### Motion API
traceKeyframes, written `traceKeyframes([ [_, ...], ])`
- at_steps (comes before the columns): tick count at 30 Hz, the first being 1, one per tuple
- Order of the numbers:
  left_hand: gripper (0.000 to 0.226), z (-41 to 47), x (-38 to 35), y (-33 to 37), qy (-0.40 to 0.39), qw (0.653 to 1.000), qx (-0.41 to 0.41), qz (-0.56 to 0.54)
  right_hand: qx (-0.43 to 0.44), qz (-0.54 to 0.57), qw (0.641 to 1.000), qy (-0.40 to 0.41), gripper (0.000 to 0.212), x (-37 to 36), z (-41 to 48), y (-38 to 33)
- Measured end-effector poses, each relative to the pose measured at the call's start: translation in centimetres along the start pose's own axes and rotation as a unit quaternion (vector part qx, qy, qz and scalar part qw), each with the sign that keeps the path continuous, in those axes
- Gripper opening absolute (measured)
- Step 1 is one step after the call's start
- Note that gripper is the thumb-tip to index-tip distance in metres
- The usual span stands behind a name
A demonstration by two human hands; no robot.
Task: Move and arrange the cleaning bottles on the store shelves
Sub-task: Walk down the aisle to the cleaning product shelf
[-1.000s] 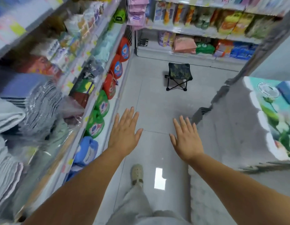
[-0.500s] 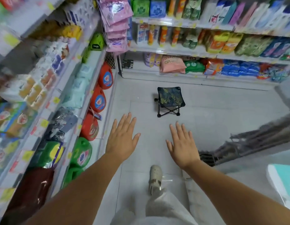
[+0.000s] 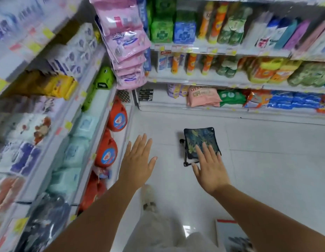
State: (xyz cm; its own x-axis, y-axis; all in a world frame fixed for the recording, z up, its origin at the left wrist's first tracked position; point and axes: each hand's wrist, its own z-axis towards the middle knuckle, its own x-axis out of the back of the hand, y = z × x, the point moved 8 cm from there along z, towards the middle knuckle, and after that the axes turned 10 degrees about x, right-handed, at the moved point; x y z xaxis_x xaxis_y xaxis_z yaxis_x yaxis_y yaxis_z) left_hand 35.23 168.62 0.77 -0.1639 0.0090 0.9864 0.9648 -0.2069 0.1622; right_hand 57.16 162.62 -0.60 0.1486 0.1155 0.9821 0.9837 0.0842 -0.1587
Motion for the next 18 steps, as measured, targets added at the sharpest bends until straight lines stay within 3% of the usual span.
traceKeyframes([
  [10,0.062,22.9,-0.4,-1.0,-0.025,0.996,-0.090,0.013,-0.109,-0.004,0.994,-0.001,0.060,1.4,18.1,3.9],
  [18,0.061,38.8,-1.3,1.4,-0.029,0.994,-0.106,0.014,-0.118,-0.004,0.993,0.004,0.061,3.7,32.1,10.2],
])
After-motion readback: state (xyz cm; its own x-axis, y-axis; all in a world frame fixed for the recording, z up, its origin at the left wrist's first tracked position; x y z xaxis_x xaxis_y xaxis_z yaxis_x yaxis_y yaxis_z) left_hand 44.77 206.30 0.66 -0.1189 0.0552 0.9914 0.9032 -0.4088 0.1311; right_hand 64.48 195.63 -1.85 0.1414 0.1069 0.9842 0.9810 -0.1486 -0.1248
